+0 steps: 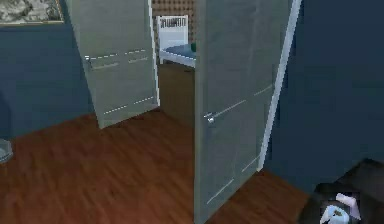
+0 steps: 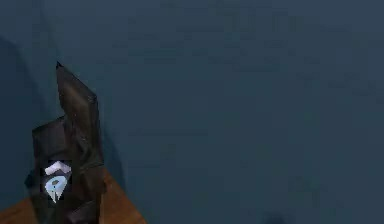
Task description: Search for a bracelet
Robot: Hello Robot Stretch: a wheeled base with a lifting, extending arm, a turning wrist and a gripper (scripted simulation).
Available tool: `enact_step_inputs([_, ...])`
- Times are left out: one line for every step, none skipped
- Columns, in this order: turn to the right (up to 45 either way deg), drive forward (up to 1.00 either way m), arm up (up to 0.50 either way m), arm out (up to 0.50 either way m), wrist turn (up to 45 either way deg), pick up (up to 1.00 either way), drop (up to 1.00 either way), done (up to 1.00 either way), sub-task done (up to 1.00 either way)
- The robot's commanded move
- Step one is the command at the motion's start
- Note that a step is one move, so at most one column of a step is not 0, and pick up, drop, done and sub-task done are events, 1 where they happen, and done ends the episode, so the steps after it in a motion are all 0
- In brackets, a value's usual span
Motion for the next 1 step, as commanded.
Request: enact_step_inputs([-45.0, 0.00, 0.00, 0.00, 0.0, 0.00, 0.00, 0.00, 0.00])
